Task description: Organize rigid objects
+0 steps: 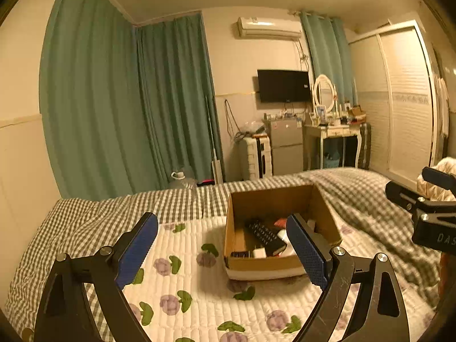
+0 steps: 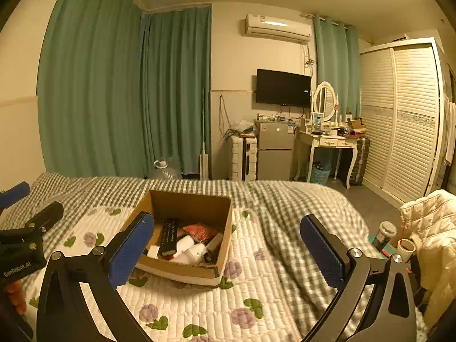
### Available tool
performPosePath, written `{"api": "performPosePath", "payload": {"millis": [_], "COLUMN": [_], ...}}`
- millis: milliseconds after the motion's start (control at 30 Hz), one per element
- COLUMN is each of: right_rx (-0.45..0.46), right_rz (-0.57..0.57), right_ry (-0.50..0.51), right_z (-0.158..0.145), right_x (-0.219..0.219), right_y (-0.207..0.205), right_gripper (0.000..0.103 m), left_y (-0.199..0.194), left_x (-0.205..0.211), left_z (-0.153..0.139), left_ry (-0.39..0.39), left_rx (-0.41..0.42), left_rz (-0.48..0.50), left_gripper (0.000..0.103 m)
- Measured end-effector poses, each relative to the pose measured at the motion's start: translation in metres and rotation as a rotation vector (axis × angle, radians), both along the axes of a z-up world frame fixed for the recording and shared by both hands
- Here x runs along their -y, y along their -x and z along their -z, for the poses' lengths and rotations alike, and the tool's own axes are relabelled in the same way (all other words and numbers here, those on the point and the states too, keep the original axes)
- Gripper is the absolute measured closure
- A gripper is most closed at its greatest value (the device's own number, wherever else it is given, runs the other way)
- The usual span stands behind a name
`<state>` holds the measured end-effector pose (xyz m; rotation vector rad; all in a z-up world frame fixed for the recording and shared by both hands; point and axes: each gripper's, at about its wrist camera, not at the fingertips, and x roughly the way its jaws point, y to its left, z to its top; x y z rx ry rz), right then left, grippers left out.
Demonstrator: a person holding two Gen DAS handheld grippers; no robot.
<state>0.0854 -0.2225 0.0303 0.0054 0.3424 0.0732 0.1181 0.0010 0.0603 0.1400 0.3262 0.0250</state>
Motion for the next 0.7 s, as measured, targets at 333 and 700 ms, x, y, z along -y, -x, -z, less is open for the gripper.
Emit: {"api": "performPosePath", "payload": {"millis": [333,700], "right_rx": [-0.069,-0.082], "right_rz": [-0.024,-0.035], "right_ry": [-0.023,0.006], "right_z": [0.041,0.045], "right_x": [-0.005,-0.007], "right_y": [-0.021,-0.017], "right_gripper": [0.000,0.000], "left_y": [-0.011,-0.005], "left_x": [-0.011,-0.017], "left_z": [0.034,0.035], "left_ry": [0.031,0.057], "left_rx": [-0.058,-0.064], "left_rz": [0.035,0.003], "left_gripper": [0.009,0.009]}}
